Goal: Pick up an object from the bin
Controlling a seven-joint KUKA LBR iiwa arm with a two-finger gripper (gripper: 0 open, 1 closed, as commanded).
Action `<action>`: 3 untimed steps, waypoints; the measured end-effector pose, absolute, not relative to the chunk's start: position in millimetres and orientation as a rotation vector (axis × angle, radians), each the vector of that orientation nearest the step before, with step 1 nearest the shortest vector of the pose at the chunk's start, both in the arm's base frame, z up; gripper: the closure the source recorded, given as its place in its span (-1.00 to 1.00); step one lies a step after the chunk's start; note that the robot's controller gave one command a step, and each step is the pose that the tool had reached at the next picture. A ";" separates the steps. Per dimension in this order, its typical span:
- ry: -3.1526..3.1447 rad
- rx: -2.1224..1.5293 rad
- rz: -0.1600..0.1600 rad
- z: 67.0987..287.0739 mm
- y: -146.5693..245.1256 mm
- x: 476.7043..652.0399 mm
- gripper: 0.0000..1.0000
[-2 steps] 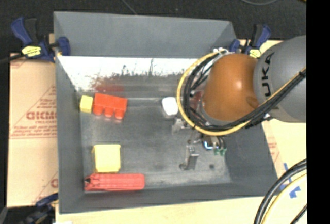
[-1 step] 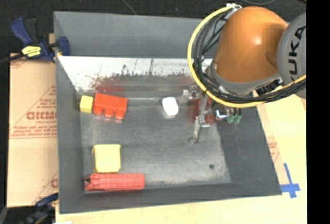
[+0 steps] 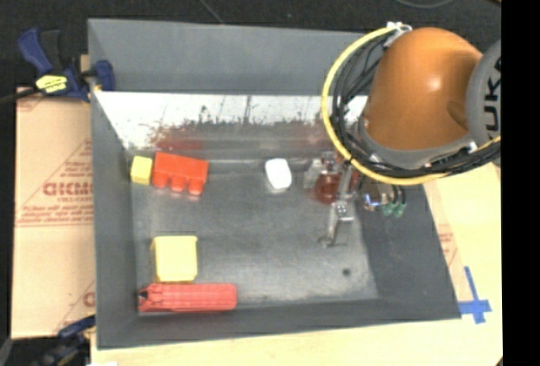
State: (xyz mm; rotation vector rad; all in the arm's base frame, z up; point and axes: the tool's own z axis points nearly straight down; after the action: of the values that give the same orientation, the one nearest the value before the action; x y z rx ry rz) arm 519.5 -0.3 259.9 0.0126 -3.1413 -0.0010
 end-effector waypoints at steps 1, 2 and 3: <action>-3.161 0.098 0.002 333.2 7.0 541.7 -1.00; -3.152 0.093 0.001 331.6 5.5 530.4 -1.00; -3.088 0.679 0.008 389.8 24.8 575.1 -1.00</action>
Offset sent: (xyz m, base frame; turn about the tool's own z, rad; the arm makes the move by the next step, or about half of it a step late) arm -0.0136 0.0014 0.0720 -0.0424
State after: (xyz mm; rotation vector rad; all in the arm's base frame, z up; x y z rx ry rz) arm 575.1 24.8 389.8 0.6788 -3.0882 0.0082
